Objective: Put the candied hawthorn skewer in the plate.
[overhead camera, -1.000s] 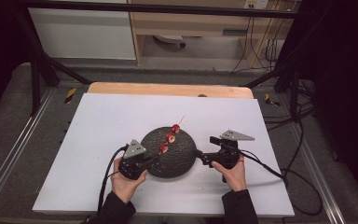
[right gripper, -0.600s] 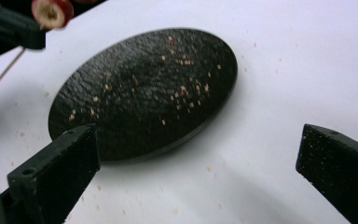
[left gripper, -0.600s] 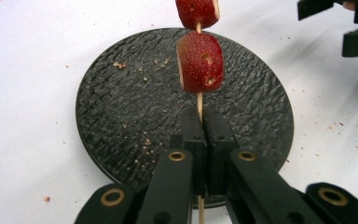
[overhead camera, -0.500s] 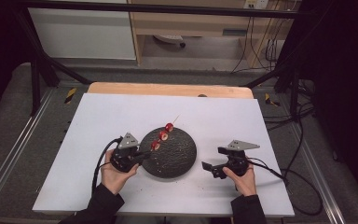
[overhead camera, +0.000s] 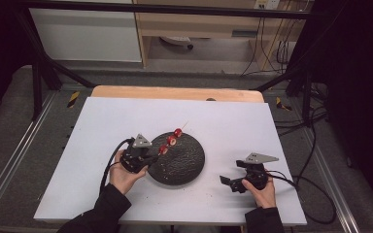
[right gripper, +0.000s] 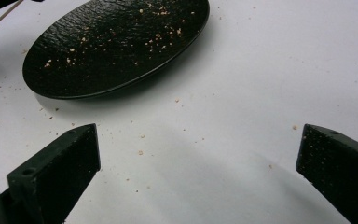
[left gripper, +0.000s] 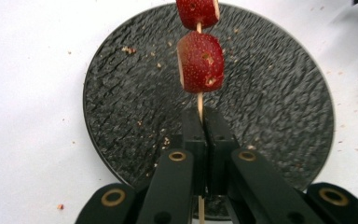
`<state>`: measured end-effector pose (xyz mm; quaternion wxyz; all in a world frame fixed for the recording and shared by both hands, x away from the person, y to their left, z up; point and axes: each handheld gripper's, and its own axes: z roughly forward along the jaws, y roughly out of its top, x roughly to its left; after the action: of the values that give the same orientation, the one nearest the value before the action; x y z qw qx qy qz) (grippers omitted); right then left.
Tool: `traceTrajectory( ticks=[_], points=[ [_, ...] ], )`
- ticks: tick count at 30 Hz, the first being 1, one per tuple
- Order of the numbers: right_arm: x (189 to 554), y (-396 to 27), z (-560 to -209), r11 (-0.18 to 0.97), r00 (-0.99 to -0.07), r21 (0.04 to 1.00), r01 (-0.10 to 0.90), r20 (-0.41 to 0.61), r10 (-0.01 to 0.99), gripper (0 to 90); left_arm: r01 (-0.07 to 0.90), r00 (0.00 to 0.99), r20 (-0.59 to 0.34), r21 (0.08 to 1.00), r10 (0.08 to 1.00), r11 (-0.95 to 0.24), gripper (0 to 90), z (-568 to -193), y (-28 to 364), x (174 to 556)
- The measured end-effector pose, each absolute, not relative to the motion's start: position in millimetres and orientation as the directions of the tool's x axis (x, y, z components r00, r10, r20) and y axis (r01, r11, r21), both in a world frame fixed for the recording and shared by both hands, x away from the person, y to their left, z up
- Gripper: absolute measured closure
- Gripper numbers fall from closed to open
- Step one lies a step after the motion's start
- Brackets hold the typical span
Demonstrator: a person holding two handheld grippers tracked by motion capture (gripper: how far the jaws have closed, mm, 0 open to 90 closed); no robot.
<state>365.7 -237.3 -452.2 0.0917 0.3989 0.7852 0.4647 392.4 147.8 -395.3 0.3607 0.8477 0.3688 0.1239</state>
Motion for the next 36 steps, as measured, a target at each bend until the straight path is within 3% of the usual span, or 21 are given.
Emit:
traceTrajectory(
  ticks=[20, 36],
  points=[
    [362, -239, -454, 0.268, -0.677, 0.803, 0.532, 0.214, 0.704, 0.7, 0.610, 0.689, -0.036, 0.568, 0.724, -0.552, 88.5, -417, 125, 404],
    [363, -239, -455, 0.277, -0.680, 0.801, 0.531, 0.208, 0.703, 0.7, 0.610, 0.688, -0.017, 0.556, 0.726, -0.565, 87.9, -421, 117, 405]
  ],
)
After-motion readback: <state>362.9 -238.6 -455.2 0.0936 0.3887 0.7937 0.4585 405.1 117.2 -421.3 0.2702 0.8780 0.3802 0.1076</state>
